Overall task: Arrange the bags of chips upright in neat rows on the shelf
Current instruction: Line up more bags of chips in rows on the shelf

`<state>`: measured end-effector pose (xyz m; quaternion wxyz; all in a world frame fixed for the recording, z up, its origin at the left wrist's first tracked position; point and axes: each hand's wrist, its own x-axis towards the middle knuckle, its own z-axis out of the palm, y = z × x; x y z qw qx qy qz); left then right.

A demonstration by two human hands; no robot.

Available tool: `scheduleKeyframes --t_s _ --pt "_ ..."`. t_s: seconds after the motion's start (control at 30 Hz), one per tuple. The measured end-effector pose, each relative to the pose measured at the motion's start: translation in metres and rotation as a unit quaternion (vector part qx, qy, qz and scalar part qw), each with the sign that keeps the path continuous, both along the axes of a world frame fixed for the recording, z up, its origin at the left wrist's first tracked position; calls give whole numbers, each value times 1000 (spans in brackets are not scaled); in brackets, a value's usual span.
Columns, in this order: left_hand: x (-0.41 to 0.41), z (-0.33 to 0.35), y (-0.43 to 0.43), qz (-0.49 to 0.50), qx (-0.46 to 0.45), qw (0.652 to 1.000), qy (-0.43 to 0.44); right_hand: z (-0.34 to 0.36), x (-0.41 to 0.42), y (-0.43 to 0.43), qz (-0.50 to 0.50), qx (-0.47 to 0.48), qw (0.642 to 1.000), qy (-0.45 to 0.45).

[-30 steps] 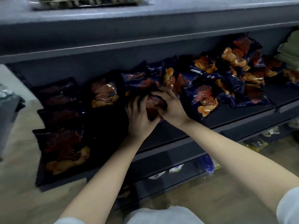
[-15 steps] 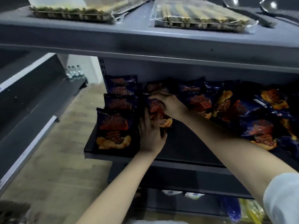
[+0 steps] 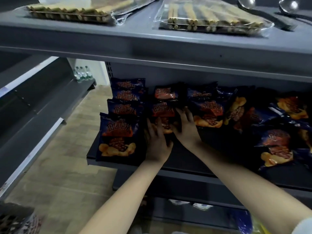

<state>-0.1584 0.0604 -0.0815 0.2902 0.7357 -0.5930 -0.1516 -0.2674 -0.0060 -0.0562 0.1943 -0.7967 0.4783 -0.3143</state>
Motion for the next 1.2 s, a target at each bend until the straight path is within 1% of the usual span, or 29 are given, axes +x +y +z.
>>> scheduleKeyframes --t_s 0.03,0.07,0.2,0.3,0.53,0.73,0.8,0.9,1.03,1.1,1.2 --pt "-1 0 0 1 -6 1000 8 -2 -1 3 2 31 999 -15" --pt "-2 1 -1 1 -14 1000 17 -5 -2 6 1 42 999 -24" --pt "-4 1 -4 -13 -35 999 28 -12 -2 15 -27 50 997 -55" --pt "-2 2 -13 -14 -47 999 23 -13 -2 16 -38 37 996 -74" --pt "0 8 -31 -8 20 999 43 -12 4 4 -47 46 996 -68" --pt "-1 8 -31 2 19 999 44 -9 0 4 -33 83 995 -52" --pt "-4 12 -28 8 -4 999 32 -5 -6 6 -23 73 996 -44" --pt "-13 20 -22 -12 -90 996 -3 4 -18 9 -23 13 998 -49" --pt "-32 34 -26 -50 -193 978 -59 19 -39 9 -68 -64 994 -64" --pt "-44 42 -33 -84 -216 970 -75 27 -54 9 -107 -83 988 -81" --pt "-60 49 -49 -125 -214 961 -121 32 -82 9 -164 -94 978 -89"
